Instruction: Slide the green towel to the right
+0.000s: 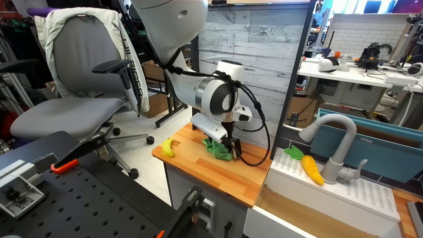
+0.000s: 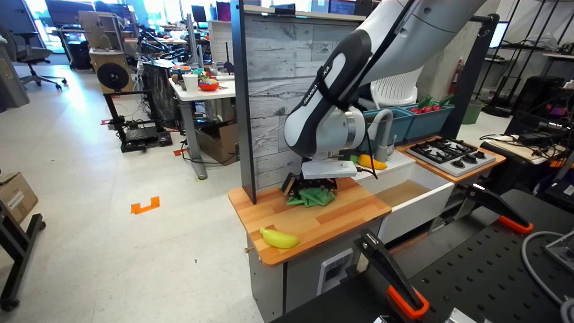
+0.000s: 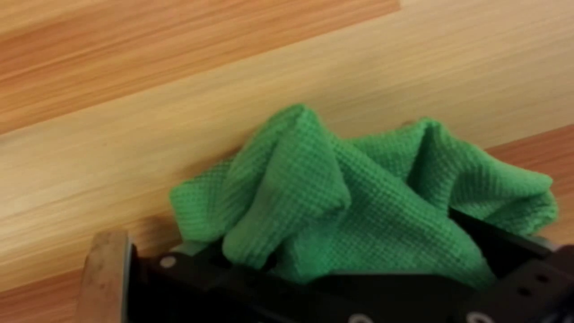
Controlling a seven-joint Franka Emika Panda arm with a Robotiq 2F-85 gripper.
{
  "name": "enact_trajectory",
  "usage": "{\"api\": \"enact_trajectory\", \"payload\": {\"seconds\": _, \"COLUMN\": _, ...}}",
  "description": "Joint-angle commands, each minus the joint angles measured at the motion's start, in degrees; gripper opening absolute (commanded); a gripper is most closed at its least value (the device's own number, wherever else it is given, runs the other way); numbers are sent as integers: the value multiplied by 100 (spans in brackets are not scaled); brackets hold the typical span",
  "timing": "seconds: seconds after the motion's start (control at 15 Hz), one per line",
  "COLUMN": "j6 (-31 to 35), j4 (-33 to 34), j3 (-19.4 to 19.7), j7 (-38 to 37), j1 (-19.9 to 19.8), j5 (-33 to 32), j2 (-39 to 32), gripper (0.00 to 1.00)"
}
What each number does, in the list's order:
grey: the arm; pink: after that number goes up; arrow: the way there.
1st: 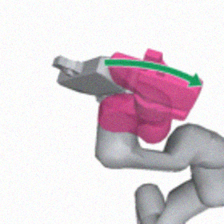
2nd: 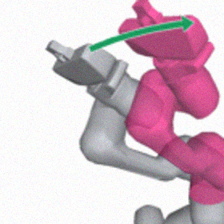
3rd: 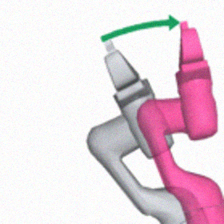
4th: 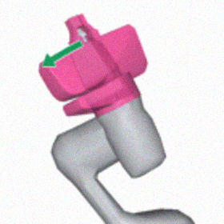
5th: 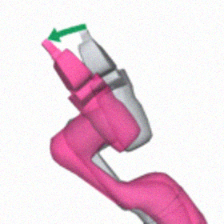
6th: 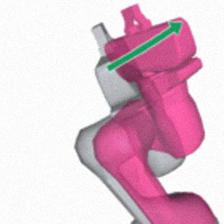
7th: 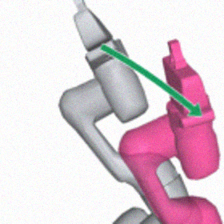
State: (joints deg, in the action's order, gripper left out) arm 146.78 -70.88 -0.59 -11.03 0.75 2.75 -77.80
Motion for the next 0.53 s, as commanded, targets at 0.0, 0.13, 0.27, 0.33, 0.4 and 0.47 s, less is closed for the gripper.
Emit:
{"api": "enact_trajectory", "payload": {"seconds": 0.0, "j6": 19, "j4": 70, "j3": -78, "j7": 275, "j1": -411, "j5": 241, "j2": -185, "gripper": 100}}
{"api": "enact_trajectory", "payload": {"seconds": 0.13, "j6": 28, "j4": 72, "j3": -103, "j7": 361, "j1": -612, "j5": 355, "j2": -229, "gripper": 100}}
{"api": "enact_trajectory", "payload": {"seconds": 0.27, "j6": 64, "j4": 58, "j3": -128, "j7": 463, "j1": -808, "j5": 462, "j2": -270, "gripper": 100}}
{"api": "enact_trajectory", "payload": {"seconds": 0.33, "j6": 65, "j4": 61, "j3": -133, "j7": 497, "j1": -880, "j5": 521, "j2": -284, "gripper": 100}}
{"api": "enact_trajectory", "payload": {"seconds": 0.4, "j6": 72, "j4": 51, "j3": -138, "j7": 526, "j1": -943, "j5": 561, "j2": -285, "gripper": 100}}
{"api": "enact_trajectory", "payload": {"seconds": 0.47, "j6": 68, "j4": 11, "j3": -145, "j7": 551, "j1": -994, "j5": 600, "j2": -252, "gripper": 100}}
